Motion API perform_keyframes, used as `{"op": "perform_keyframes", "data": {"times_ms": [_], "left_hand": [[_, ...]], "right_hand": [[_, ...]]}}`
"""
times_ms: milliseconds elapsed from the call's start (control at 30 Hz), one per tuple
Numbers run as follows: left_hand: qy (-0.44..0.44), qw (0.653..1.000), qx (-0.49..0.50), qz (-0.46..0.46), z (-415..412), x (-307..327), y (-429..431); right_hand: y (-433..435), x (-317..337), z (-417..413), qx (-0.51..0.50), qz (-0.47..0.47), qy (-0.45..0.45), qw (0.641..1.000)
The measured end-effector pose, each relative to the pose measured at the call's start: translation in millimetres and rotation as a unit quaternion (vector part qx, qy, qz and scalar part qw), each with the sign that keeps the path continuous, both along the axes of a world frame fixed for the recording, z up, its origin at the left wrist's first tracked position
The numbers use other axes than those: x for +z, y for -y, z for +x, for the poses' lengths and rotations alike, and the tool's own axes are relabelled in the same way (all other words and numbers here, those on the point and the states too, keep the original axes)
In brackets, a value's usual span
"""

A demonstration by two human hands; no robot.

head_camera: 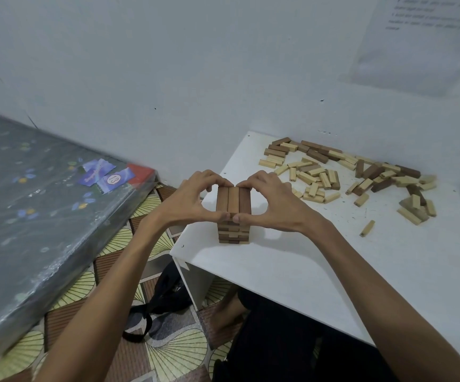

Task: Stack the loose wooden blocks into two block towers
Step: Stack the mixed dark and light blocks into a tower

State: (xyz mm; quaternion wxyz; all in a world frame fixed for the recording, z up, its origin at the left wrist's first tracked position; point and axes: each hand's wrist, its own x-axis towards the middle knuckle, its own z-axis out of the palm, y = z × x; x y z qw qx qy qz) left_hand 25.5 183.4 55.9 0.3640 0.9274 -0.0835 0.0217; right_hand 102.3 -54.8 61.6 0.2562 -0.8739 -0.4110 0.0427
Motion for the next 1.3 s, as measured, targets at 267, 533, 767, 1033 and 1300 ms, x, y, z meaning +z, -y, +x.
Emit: {"op": "perform_keyframes", "data": {"times_ms": [267,533,767,1033,1300], "left_hand": [[-0.002,1.0,-0.003,-0.003,1.0,0.3,-0.8],[-0.006,1.0,0.0,0.0,-0.1,3.2,1.9],[-0.006,1.0,-0.003,-0.007,-3.0,4.8,1.6],[-0.003,1.0,-0.016,-0.017,-5.0,13.3,2.7],[0.057,0.998,-0.019,0.035,17.6,57.2,39.4]], "right_hand": [[1.3,2.3,-0.4,-0.001,0.007,-0.012,1.0],[2.3,2.2,0.1,-0.004,0.005,-0.017,1.0],[4.2,3.0,-1.3,-0.004,0.006,-0.015,1.0],[21.6,11.1,-0.1,-0.003,-0.001,-0.019,1.0],[73.5,34.9,14.0,-0.039,-0.051,-0.029,0.998]]}}
